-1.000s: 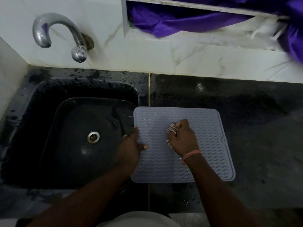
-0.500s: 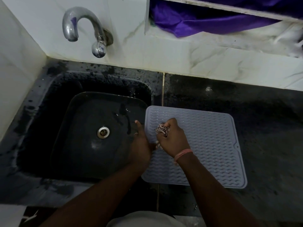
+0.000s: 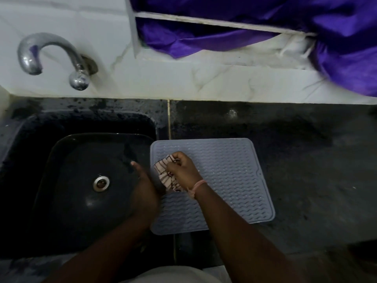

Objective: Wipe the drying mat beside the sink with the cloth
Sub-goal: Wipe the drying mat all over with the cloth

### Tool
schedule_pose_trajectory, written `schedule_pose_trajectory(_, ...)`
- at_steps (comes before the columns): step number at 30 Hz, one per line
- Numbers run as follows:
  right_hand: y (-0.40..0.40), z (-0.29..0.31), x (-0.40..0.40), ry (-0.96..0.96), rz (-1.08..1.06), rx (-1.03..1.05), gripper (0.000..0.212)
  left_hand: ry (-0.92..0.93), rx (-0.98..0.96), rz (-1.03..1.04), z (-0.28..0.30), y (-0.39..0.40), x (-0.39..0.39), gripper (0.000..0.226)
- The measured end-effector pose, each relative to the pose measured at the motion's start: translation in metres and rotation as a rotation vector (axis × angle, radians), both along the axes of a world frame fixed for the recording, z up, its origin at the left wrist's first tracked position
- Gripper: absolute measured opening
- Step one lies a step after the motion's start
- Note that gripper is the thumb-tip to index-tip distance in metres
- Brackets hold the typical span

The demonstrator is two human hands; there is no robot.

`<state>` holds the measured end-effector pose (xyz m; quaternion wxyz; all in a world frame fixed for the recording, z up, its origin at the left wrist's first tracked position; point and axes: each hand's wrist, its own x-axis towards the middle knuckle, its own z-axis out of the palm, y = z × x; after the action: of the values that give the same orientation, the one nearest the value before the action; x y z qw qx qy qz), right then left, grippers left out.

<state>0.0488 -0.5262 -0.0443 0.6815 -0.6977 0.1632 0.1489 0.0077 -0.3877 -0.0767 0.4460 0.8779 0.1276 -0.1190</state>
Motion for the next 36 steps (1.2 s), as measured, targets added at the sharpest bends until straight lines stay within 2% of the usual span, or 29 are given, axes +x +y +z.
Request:
schedule_pose_trajectory(4, -0.06, 0.01, -0.033, -0.079, -0.225, 0.001, 0.017, 0.059, -0.003, -0.071, 0.001, 0.004, 0.006, 0.131)
schedule_pose_trajectory(7, -0.121, 0.01, -0.055, -0.119, -0.408, -0.372, 0.011, 0.064, 0.056, -0.118, 0.0, 0.004, 0.011, 0.129)
schedule_pose_trajectory(9, -0.158, 0.01, -0.065, -0.093, -0.463, -0.642, 0.015, 0.062, 0.096, -0.131, -0.003, 0.004, 0.011, 0.126)
schedule_pose_trajectory(11, -0.183, 0.008, -0.067, -0.066, -0.503, -0.758, 0.016, 0.058, 0.117, -0.135, -0.004, 0.004, 0.01, 0.123)
schedule_pose_trajectory(13, -0.196, 0.002, -0.063, -0.044, -0.482, -0.81, 0.014, 0.068, 0.135, -0.135, -0.004, 0.004, 0.011, 0.122)
schedule_pose_trajectory(17, -0.197, -0.006, -0.052, 0.003, -0.399, -0.898, 0.025, 0.1, 0.133, -0.134, -0.003, 0.004, 0.013, 0.123)
schedule_pose_trajectory(20, -0.196, -0.001, -0.047, 0.002, -0.367, -0.923, 0.022, 0.091, 0.155, -0.139, -0.002, 0.005, 0.012, 0.121)
schedule_pose_trajectory(26, -0.182, 0.011, -0.034, -0.01, -0.115, -1.041, 0.023, 0.076, 0.153, -0.142, 0.002, 0.004, 0.011, 0.121)
schedule_pose_trajectory(36, -0.105, 0.008, -0.023, -0.087, -0.017, -1.005, 0.022, 0.07, 0.103, -0.127, 0.011, 0.006, 0.006, 0.121)
